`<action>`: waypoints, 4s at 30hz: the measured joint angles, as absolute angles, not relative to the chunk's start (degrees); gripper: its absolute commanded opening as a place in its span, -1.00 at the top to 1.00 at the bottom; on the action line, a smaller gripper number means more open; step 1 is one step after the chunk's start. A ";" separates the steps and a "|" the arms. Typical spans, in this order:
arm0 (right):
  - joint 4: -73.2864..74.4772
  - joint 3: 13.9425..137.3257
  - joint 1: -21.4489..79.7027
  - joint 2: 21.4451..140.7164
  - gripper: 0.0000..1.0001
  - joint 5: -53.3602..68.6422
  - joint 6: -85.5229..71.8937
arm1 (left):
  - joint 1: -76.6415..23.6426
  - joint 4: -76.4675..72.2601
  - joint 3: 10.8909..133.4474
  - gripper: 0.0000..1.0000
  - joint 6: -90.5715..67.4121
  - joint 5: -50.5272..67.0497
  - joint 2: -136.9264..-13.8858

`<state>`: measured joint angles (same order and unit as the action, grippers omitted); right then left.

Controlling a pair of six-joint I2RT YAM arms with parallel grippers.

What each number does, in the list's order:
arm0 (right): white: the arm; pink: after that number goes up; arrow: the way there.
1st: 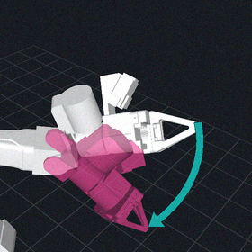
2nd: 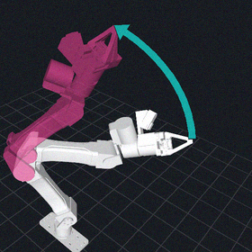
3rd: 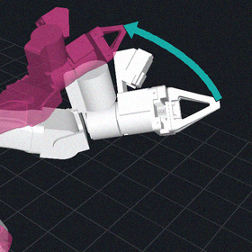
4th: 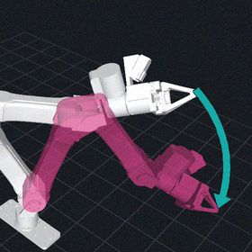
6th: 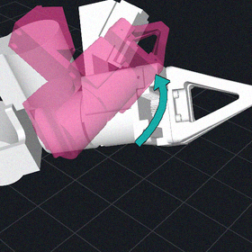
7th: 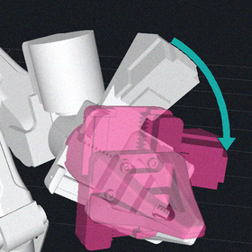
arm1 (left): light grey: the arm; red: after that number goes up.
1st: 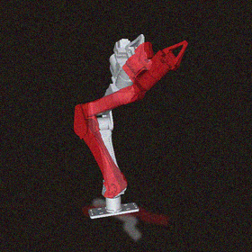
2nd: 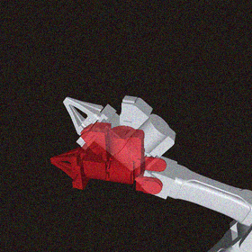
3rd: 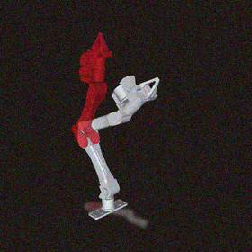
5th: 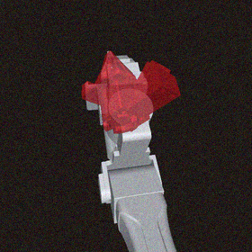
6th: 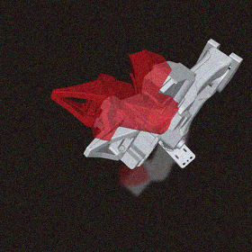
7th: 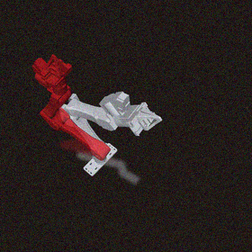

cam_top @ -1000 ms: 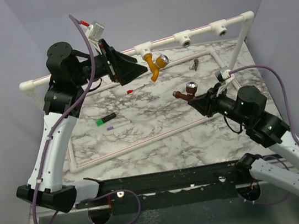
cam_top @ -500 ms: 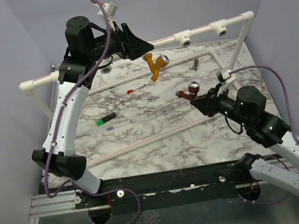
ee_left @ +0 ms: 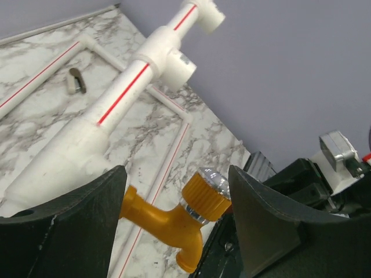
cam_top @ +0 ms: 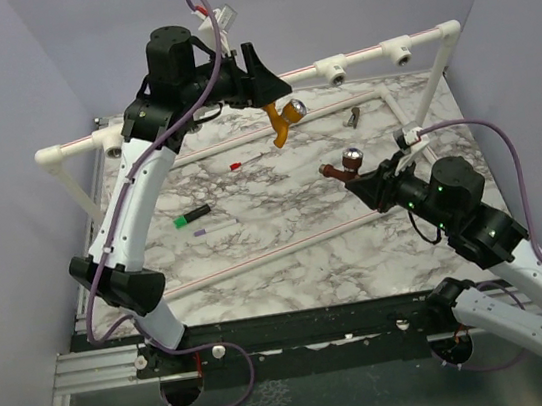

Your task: Install the water faucets

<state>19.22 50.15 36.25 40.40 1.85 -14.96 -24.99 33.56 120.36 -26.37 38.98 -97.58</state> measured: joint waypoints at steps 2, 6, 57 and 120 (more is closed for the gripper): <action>19.20 50.11 36.25 40.18 0.99 1.80 -14.96 | -24.99 36.05 120.18 -0.47 -26.30 35.00 -96.57; 19.16 49.91 36.25 40.10 0.99 1.78 -14.94 | -24.97 38.59 117.08 -0.49 -27.53 27.51 -92.42; 19.84 46.41 36.25 33.04 0.99 1.54 -15.00 | -28.62 20.86 96.92 -0.21 -59.31 13.41 -87.77; 23.59 54.57 36.25 49.47 0.99 -19.51 -10.15 | -25.56 22.83 78.43 -0.21 -57.36 -2.02 -68.23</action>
<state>23.59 54.57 36.25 49.47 -19.51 -10.15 -25.56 22.83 78.43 -57.36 -2.02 -68.23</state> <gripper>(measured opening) 0.230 0.471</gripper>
